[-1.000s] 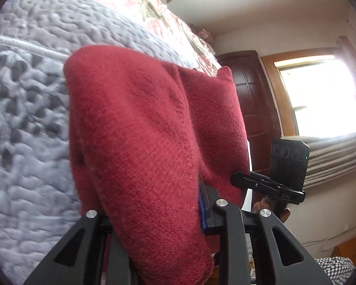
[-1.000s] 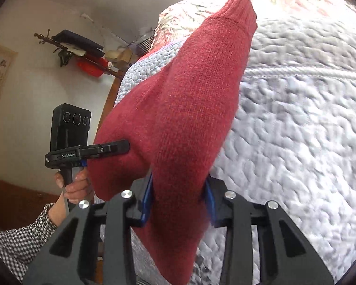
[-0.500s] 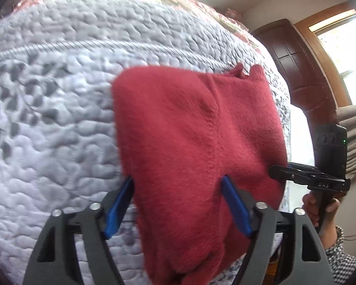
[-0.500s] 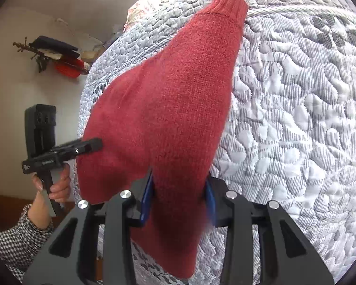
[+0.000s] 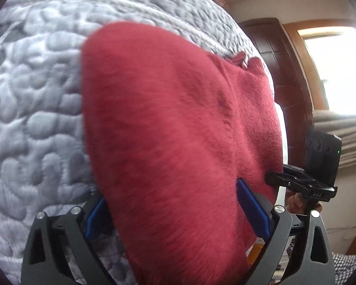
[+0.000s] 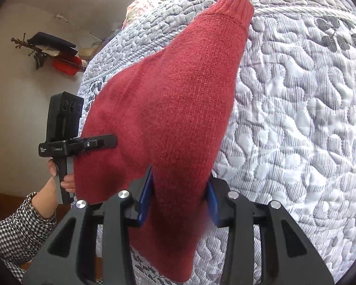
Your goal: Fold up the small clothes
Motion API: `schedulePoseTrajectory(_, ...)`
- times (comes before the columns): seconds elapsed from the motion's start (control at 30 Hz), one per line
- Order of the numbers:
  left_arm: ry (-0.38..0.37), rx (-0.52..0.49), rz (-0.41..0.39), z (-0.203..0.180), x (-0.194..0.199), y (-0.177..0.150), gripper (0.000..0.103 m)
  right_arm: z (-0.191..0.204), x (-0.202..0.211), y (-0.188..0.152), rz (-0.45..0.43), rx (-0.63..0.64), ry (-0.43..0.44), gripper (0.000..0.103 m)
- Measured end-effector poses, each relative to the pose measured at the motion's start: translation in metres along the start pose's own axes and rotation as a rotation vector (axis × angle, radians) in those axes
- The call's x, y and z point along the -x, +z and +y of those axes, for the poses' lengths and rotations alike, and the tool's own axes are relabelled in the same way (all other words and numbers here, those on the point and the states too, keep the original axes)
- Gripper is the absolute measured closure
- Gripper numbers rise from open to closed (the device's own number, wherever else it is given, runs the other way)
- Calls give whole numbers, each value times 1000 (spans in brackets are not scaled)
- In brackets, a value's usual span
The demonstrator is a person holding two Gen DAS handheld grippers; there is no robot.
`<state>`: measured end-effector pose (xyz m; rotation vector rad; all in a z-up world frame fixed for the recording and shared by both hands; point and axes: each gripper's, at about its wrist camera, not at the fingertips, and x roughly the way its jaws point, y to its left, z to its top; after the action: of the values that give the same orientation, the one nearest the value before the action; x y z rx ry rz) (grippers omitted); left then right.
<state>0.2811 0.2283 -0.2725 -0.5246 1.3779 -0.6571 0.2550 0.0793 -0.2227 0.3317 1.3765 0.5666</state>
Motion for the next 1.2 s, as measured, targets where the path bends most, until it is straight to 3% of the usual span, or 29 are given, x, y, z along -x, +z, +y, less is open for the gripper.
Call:
schedulePoseTrajectory(0.03,5,-17,5,-5,-4,1,17,-1,0,1,0,-4,1,64)
schedulePoseTrajectory(0.07,1,-28,4,-9,-6,1,41,-1,-1,2,-2,-7,6,64)
schedulePoseTrajectory(0.1,-25,-17,6,-10,-7,1,51,-1,-1,2,-5,-11,12,64)
schedulePoseTrajectory(0.27,-59,-1,-53,-24,0,2,61,0,8,0,-28,-17,45,66)
schedulePoseTrajectory(0.37,-111,24,-94,-37,8,-3,62,3,21,-1,-44,1,45,66)
schedulePoseTrajectory(0.7,-120,-48,-157,-129,12,-38,62,-14,112,-30,-92,86,26,67)
schedulePoseTrajectory(0.83,-78,-70,-145,-155,-23,-39,62,-49,128,-48,-74,67,-8,67)
schedulePoseTrajectory(0.97,9,-89,-110,-158,-68,-46,59,-96,114,-58,-28,19,-25,66)
schedulePoseTrajectory(1.03,103,-102,-88,-148,-92,-51,55,-121,97,-64,10,-18,-25,65)
schedulePoseTrajectory(1.07,130,-122,-94,-144,-98,-53,48,-129,93,-67,11,-31,-7,63)
schedulePoseTrajectory(1.1,139,-125,-104,-140,-101,-54,40,-138,91,-70,7,-51,20,62)
schedulePoseTrajectory(1.2,128,-41,-109,-133,-98,-53,36,-147,97,-77,-21,-68,63,55)
